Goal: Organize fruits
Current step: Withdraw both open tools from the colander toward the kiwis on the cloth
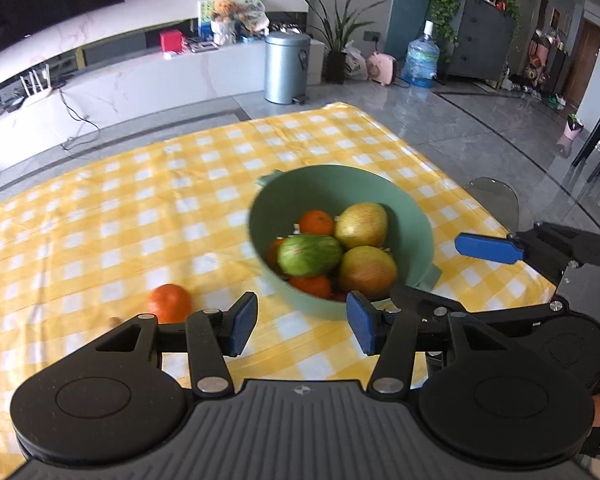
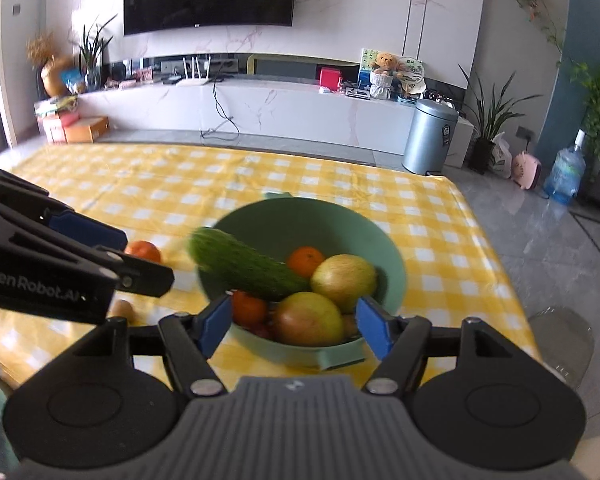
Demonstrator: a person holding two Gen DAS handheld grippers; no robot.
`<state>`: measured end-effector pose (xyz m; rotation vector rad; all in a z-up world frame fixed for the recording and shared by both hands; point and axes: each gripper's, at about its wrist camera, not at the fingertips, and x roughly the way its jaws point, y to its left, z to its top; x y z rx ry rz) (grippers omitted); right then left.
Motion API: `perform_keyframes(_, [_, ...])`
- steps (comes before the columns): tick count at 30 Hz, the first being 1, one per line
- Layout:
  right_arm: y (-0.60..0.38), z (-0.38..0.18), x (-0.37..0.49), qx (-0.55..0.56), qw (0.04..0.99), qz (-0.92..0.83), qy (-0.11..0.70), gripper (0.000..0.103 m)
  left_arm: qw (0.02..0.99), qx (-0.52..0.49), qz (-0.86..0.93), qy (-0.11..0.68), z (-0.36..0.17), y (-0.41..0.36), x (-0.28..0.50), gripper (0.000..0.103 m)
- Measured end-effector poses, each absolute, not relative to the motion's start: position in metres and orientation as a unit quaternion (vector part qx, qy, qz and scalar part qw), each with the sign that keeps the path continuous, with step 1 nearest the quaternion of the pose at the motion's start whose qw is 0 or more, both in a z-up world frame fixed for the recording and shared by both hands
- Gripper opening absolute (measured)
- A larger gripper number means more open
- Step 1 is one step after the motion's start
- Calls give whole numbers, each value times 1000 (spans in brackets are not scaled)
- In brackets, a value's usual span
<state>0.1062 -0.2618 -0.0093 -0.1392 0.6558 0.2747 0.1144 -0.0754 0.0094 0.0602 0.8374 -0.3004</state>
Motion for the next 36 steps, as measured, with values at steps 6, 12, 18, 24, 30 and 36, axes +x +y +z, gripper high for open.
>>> perform_keyframes(6, [-237,-9,89,-24,936,152,317,68,908,23,-118,401,13,-40,103,61])
perform_keyframes(12, [-207,-17,79,-10,938,158,307,68,907,-13,-112,406,7,-7,96,61])
perform_keyframes(18, [-182,-30,79,-17,931,172,322,68,913,-15,-112,392,-5,12,91,61])
perform_keyframes(24, [-164,-43,85,-33,925,178,334,67,914,-15,-108,391,-18,22,94,61])
perform_keyframes(30, [-155,-59,97,-42,920,179,346,57,912,-20,-120,392,-32,29,103,61])
perform_keyframes(36, [-147,-74,106,-57,916,183,352,48,906,-24,-133,401,-50,33,112,60])
